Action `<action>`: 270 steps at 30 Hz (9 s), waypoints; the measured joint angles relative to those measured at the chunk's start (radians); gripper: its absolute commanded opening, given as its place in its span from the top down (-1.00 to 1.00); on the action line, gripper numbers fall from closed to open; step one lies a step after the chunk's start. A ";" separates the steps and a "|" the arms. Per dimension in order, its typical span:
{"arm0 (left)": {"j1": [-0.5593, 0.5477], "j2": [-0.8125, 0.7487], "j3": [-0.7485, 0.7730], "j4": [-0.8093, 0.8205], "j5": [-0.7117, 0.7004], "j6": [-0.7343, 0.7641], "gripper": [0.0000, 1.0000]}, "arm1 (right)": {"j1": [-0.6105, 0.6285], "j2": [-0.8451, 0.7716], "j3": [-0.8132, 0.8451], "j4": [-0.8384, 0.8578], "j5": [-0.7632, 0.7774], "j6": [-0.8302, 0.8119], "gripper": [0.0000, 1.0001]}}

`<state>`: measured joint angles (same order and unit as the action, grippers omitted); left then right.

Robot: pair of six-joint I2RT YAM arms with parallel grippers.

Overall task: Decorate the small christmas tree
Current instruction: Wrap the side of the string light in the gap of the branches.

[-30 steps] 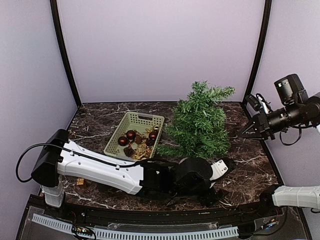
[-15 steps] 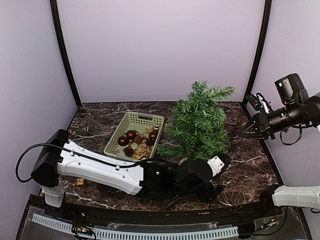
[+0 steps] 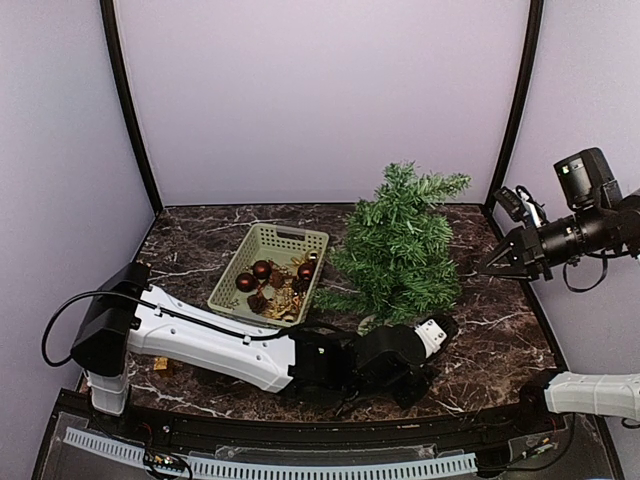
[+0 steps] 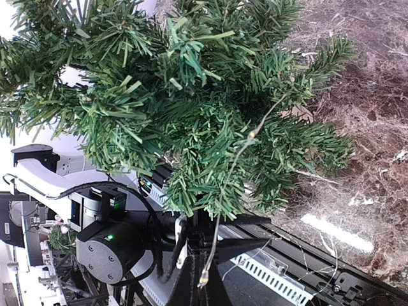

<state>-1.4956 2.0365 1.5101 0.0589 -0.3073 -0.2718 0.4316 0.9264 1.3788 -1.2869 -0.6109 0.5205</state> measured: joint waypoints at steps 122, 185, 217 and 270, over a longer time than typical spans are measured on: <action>0.473 -0.919 -0.418 -0.291 0.521 0.008 1.00 | 0.011 -0.490 -0.480 0.689 -0.039 0.008 -0.46; 0.576 -0.833 -0.303 -0.323 0.649 0.051 1.00 | 0.934 0.027 -0.425 0.799 0.971 -0.145 0.44; 0.584 -0.918 -0.164 -0.434 0.629 0.206 -0.87 | 0.956 0.198 0.136 0.576 0.888 -0.210 1.00; 0.584 -0.686 -0.213 0.074 0.867 -0.083 0.04 | 0.956 0.449 0.339 0.855 0.948 -0.460 1.00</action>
<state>-0.9115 1.3502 1.2972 0.1333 0.5594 -0.3546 1.3880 1.3754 1.7176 -0.4324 0.3370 0.0605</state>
